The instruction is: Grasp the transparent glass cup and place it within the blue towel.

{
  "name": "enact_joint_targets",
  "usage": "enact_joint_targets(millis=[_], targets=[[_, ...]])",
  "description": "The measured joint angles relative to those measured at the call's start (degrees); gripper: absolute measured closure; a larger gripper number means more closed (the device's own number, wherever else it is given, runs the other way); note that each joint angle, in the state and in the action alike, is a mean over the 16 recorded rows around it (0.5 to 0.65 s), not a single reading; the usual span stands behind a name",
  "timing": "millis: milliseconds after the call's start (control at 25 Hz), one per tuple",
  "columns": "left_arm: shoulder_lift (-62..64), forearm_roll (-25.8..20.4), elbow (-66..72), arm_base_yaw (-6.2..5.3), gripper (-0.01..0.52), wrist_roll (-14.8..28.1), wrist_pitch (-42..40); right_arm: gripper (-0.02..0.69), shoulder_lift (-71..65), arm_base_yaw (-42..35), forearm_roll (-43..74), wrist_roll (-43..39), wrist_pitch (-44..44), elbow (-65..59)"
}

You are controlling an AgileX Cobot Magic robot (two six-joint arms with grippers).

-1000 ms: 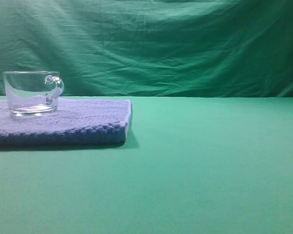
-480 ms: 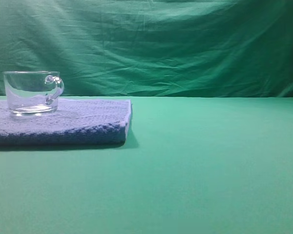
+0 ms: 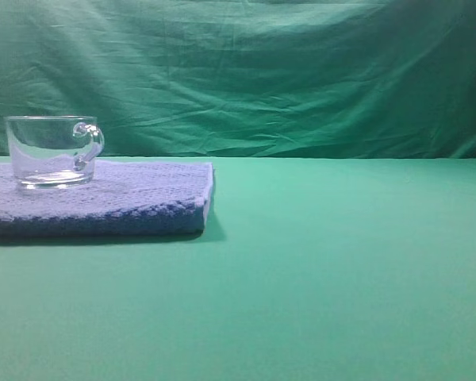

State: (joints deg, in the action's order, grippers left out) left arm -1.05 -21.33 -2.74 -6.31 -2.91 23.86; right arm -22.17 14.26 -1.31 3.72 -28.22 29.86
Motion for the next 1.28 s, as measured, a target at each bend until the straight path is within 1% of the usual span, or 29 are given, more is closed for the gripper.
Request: enact_joint_targets(millis=[240, 480, 840, 1280], targets=[[0.0, 0.0, 0.0, 0.0, 0.514, 0.0, 0.0, 0.665, 13.16, -7.3, 0.24, 0.0, 3.15, -11.26], [0.0, 0.0, 0.0, 0.0, 0.514, 0.0, 0.0, 0.665, 20.44, -11.2, 0.95, 0.0, 6.14, -21.21], [0.0, 0.0, 0.0, 0.0, 0.514, 0.0, 0.0, 0.665, 22.69, -12.24, 1.84, 0.0, 7.64, -29.79], [0.0, 0.0, 0.0, 0.0, 0.514, 0.0, 0.0, 0.665, 22.69, -12.24, 1.93, -0.01, 6.93, -31.42]])
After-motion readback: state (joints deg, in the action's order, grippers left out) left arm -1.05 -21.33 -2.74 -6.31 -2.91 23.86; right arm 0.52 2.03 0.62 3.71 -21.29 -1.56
